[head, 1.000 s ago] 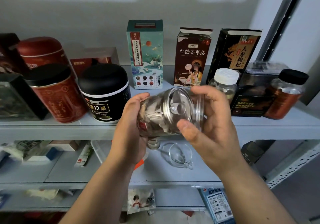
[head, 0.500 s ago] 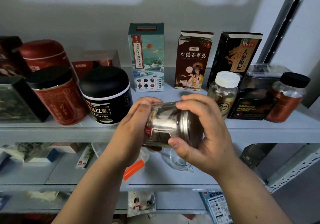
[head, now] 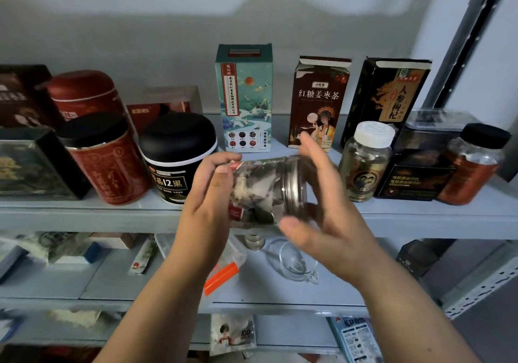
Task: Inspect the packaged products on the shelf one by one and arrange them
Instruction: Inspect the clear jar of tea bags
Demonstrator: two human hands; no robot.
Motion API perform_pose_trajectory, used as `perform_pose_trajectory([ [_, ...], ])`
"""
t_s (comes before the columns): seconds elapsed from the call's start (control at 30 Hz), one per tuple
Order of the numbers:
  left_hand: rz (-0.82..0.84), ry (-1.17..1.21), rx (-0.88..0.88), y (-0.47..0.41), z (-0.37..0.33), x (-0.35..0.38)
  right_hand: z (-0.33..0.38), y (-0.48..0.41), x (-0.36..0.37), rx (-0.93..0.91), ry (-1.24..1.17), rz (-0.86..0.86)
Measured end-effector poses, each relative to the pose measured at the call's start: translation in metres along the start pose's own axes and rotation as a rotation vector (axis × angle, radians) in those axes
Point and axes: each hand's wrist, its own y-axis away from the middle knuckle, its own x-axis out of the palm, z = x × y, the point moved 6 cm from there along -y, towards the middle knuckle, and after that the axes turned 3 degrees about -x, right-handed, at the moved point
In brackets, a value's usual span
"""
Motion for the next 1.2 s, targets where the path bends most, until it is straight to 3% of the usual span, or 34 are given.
perform_pose_trajectory([
  [0.1,-0.016,0.002,-0.011,0.002,0.002,-0.002,0.009,-0.001,-0.009,-0.197,0.319,0.038],
  [0.27,-0.027,-0.06,0.166,0.006,0.0,-0.004,-0.001,-0.003,-0.013,-0.107,0.165,-0.097],
  [0.43,-0.045,-0.09,0.209,0.009,-0.002,-0.008,0.004,-0.002,-0.008,-0.115,0.178,-0.117],
  [0.5,-0.016,-0.046,0.14,0.009,-0.003,-0.007,0.007,0.0,-0.009,-0.131,0.202,-0.097],
  [0.63,0.092,-0.076,-0.207,0.003,0.006,-0.007,0.019,0.007,-0.007,-0.303,0.436,-0.004],
  [0.77,0.222,-0.041,-0.466,0.002,0.011,-0.007,0.019,0.011,-0.001,-0.353,0.448,0.088],
  [0.97,0.28,-0.048,-0.525,0.006,0.013,-0.005,0.019,0.014,-0.001,-0.362,0.4,0.151],
  [1.07,0.245,-0.044,-0.475,0.004,0.011,-0.008,0.016,0.014,0.002,-0.336,0.402,0.119],
  [1.2,0.115,-0.061,-0.201,0.005,-0.002,-0.011,0.009,0.012,0.002,-0.232,0.373,-0.058],
])
